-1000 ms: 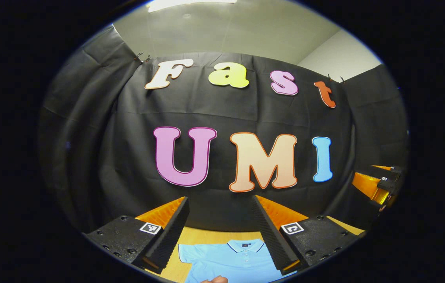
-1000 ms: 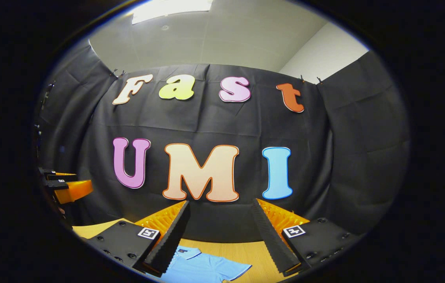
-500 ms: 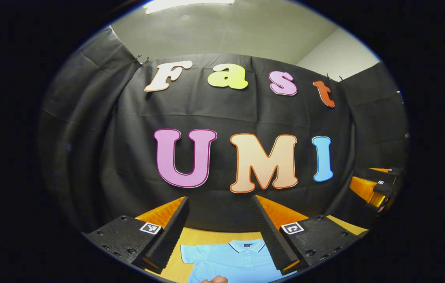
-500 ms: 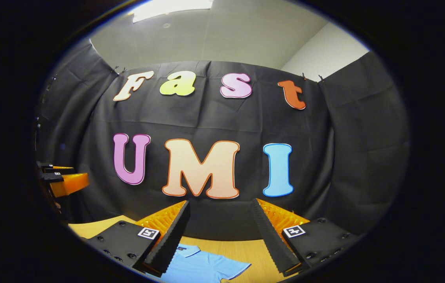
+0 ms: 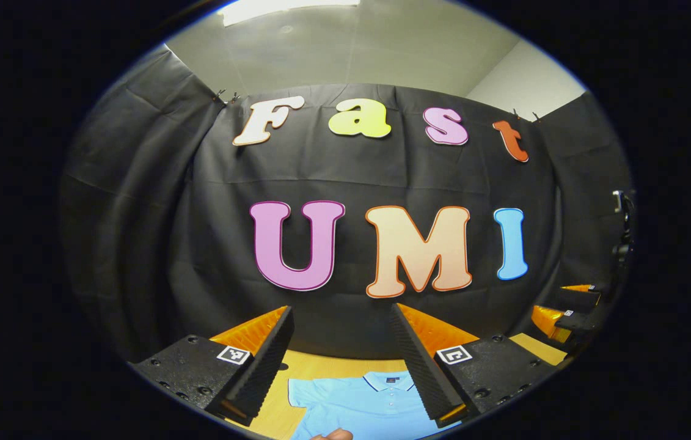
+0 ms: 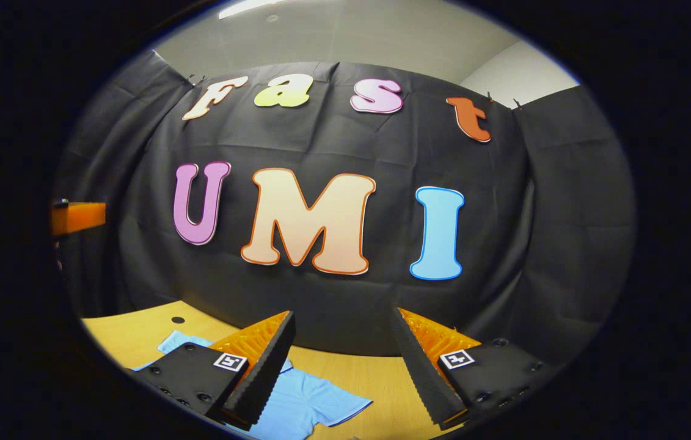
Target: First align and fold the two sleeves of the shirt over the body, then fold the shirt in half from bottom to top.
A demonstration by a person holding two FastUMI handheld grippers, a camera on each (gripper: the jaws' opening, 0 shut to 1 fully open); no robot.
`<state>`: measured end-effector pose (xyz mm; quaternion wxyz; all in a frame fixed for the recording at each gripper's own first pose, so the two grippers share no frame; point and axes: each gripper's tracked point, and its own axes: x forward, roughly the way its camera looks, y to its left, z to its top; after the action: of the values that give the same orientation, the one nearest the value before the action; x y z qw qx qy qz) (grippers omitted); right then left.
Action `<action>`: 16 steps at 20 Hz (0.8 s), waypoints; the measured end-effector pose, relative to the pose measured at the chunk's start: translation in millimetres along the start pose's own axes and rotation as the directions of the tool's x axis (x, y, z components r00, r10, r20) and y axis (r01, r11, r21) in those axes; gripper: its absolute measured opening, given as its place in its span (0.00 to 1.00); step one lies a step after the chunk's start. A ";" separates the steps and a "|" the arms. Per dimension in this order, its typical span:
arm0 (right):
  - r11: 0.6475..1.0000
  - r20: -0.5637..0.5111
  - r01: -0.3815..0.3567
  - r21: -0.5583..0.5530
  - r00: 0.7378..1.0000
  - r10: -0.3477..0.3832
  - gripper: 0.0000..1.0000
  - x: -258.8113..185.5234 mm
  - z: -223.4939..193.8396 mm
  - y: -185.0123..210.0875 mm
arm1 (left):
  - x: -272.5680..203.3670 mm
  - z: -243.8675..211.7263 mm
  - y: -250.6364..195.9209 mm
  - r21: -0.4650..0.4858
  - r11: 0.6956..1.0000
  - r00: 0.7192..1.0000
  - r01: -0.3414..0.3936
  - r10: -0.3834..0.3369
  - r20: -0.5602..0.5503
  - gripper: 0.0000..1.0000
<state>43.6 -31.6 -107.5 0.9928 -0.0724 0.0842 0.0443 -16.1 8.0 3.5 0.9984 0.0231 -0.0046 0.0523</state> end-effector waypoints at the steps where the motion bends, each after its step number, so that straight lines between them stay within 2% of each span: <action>1: 1.000 -0.013 -0.007 -0.003 1.000 0.007 0.98 6.3 -9.9 -1.7 | 0.2 0.4 1.0 0.006 1.000 1.000 -0.010 0.010 -0.002 0.92; 4: 0.999 -0.071 -0.035 -0.011 0.997 0.034 0.98 25.5 -44.3 -3.1 | -3.0 -0.6 5.9 0.033 0.998 0.999 -0.044 0.044 -0.005 0.96; 6: 0.999 -0.114 -0.042 -0.010 0.993 0.040 1.00 37.4 -70.2 -6.2 | -4.7 -2.0 9.2 0.047 0.997 0.998 -0.065 0.065 -0.009 0.93; 8: 0.999 -0.155 -0.049 0.004 0.987 0.049 0.99 47.4 -93.6 -6.6 | -5.5 -5.2 11.7 0.054 0.995 0.996 -0.084 0.086 -0.020 0.96; 10: 0.999 -0.198 -0.050 0.008 0.979 0.051 0.99 57.6 -118.0 -9.7 | -5.3 -9.2 16.1 0.056 0.993 0.994 -0.106 0.108 -0.031 0.93; 12: 0.999 -0.231 -0.052 0.008 0.972 0.052 0.99 67.5 -139.7 -12.1 | -5.9 -12.3 19.3 0.060 0.990 0.991 -0.128 0.130 -0.042 0.94; 16: 0.998 -0.332 -0.053 0.031 0.941 0.061 1.00 83.8 -198.7 -14.1 | -8.0 -19.9 22.7 0.081 0.984 0.985 -0.157 0.162 -0.063 0.94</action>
<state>95.4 -69.2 -313.9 0.9633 -0.0655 0.2533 0.0592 -26.3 30.7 -15.4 0.9889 0.0585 0.0302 0.1331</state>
